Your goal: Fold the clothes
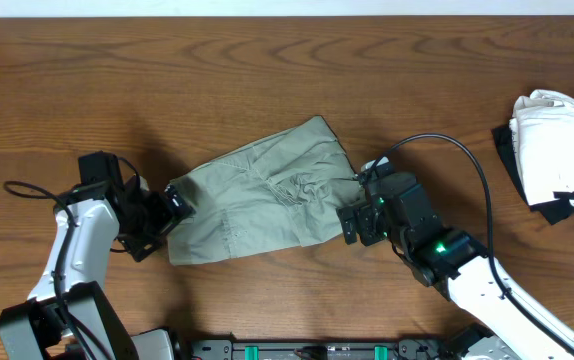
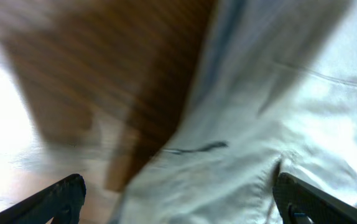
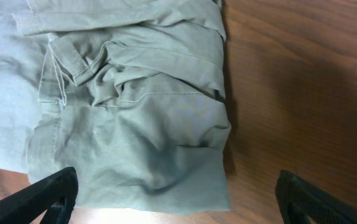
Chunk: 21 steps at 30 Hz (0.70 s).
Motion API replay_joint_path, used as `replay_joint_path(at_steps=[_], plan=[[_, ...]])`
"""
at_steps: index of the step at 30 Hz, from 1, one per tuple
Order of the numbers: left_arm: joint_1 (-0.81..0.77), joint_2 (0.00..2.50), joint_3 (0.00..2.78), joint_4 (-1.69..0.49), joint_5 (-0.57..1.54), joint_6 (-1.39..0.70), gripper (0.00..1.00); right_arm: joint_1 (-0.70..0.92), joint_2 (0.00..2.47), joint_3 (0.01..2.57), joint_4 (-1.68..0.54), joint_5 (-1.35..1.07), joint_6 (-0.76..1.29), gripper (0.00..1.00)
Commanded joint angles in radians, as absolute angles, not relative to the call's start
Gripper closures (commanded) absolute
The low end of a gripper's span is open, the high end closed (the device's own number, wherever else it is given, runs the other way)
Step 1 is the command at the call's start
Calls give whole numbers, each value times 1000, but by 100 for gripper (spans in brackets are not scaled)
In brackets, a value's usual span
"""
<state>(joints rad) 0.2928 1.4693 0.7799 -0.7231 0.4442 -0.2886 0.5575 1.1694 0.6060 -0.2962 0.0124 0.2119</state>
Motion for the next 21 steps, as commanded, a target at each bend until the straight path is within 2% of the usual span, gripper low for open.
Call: replay_joint_path(at_steps=[1, 21], plan=[[295, 1459, 750, -711, 542, -217, 2, 543, 1167, 607, -299, -35, 216, 1], [295, 1499, 704, -619, 543, -195, 2, 543, 1206, 607, -284, -35, 277, 1]])
